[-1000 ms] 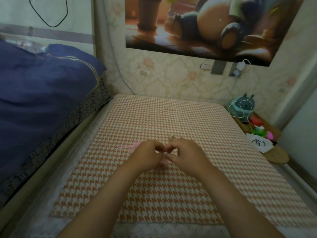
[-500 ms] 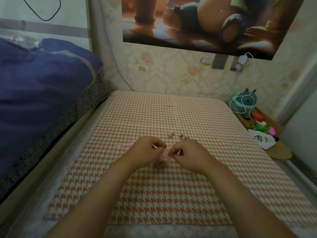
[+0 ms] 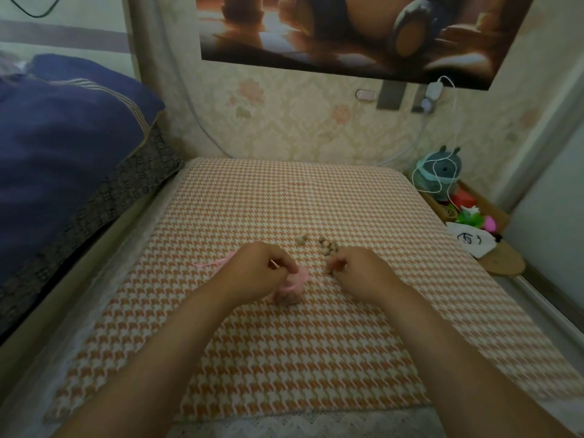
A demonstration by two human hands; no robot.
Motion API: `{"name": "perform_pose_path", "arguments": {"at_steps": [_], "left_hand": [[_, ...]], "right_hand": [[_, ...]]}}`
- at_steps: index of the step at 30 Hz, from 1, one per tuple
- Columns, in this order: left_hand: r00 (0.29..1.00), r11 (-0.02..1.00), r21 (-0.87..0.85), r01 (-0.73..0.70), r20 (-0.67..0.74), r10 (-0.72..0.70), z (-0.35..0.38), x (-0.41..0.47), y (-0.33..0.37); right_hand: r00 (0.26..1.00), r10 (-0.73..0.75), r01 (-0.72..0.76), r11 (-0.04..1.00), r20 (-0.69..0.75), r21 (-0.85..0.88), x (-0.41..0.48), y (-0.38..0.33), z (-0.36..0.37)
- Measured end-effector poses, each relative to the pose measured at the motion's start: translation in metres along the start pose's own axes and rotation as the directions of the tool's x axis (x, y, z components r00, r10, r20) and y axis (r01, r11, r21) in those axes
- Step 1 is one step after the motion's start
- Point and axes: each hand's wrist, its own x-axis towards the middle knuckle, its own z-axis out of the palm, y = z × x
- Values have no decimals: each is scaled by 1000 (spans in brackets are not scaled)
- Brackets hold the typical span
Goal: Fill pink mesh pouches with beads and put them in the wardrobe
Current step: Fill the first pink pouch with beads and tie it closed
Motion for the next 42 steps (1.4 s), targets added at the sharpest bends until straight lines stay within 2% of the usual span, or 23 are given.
{"name": "perform_pose_path", "arguments": {"at_steps": [5, 8, 15, 21, 25, 29, 32, 34, 37, 42], "left_hand": [[1000, 998, 56, 13, 14, -14, -3, -4, 3], [1000, 998, 53, 22, -8, -22, -4, -5, 1], [999, 999, 29, 23, 27, -24, -4, -6, -2], [1000, 1000, 25, 16, 19, -17, -4, -9, -5], [999, 999, -19, 29, 22, -29, -2, -12, -9], [999, 999, -19, 29, 30, -28, -2, -9, -8], [999, 999, -41, 20, 31, -19, 0, -8, -7], [1000, 998, -65, 11, 27, -9, 0, -8, -4], [1000, 995, -98, -14, 19, 16, -1, -10, -1], [1000, 993, -115, -9, -19, 7, -2, -11, -3]], "right_hand": [[1000, 21, -23, 995, -13, -95, 5, -2, 7], [1000, 24, -24, 996, 3, -81, 4, -3, 9], [992, 109, -112, 992, -71, -50, -2, -11, 4], [999, 22, -27, 996, -50, -89, -8, -19, 21], [995, 56, -54, 998, -85, 28, -8, -26, 20], [968, 39, 50, 938, -247, 343, -12, -47, 2], [961, -31, 156, 882, -276, 444, -22, -63, -8], [958, -124, 233, 865, -260, 445, -29, -69, -8], [930, -240, 333, 873, -280, 357, -32, -72, -3], [901, -328, 401, 879, -283, 259, -25, -70, 5]]}}
